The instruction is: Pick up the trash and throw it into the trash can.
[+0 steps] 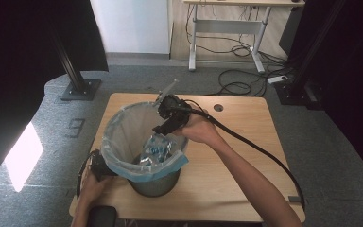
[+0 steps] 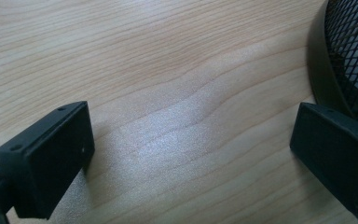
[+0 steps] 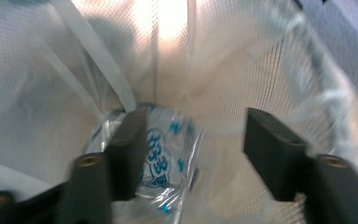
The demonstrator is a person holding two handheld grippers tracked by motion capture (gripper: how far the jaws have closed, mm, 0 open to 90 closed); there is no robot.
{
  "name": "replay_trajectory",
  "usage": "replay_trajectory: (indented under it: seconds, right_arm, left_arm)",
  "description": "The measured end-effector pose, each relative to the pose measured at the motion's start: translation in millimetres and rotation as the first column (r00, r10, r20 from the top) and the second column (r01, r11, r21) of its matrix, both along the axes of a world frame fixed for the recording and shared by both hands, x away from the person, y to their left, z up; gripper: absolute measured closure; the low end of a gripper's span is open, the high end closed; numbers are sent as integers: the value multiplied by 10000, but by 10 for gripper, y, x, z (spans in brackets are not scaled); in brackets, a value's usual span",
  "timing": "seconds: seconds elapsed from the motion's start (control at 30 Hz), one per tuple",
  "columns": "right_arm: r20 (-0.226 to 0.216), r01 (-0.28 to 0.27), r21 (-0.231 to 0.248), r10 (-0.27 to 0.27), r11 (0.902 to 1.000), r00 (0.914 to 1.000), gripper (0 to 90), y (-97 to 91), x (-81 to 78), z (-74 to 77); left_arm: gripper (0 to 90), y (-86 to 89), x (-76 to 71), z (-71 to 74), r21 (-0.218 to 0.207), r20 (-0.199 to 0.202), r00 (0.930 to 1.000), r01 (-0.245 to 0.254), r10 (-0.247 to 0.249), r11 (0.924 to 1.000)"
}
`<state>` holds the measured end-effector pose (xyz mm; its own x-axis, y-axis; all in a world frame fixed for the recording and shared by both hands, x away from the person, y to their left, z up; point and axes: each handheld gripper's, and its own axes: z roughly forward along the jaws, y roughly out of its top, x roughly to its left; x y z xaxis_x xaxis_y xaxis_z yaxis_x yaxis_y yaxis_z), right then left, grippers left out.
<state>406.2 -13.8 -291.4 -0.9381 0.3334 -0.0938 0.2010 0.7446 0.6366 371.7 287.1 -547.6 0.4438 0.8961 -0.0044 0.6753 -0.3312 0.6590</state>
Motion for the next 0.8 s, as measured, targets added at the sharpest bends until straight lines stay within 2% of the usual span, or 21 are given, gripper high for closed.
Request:
replay_trajectory:
  seconds: [0.13, 0.2, 0.3, 0.4, 0.57, 0.67, 0.7, 0.8]
  right_arm:
    - [298, -182, 569, 166, 9982, 9994, 204, -37, 6, 80]
    - [462, -168, 670, 137, 9976, 9988, 130, -74, 21, 115]
    - [518, -85, 782, 44, 9969, 9986, 112, -134, 54, 154]
    - [456, 237, 907, -279, 9956, 9986, 0, -200, 101, 184]
    - [827, 682, 1234, -787, 9900, 9935, 0, -345, 137, 204]
    - [898, 805, 1377, -934, 9872, 9916, 0, -400, 147, 209]
    - [938, 990, 1484, -1137, 9840, 9891, 0, -474, 161, 214]
    - [1008, 1109, 1489, -1267, 9826, 9868, 0, -551, 179, 211]
  left_arm:
    - [0, 0, 0, 0, 4, 3, 10000, 3, -3, 10000]
    - [0, 0, 0, 0, 3, -1, 10000, 2, -2, 10000]
    - [0, 0, 0, 0, 0, 2, 10000, -1, 1, 10000]
    - [0, 0, 0, 0, -1, 2, 10000, 1, -1, 10000]
    - [0, 0, 0, 0, 1, 0, 10000, 2, -2, 10000]
    - [0, 0, 0, 0, -2, 2, 10000, 0, 0, 10000]
    - [0, 0, 0, 0, -2, 2, 10000, 0, 0, 10000]
    - [0, 0, 0, 0, -1, 2, 10000, -2, 2, 10000]
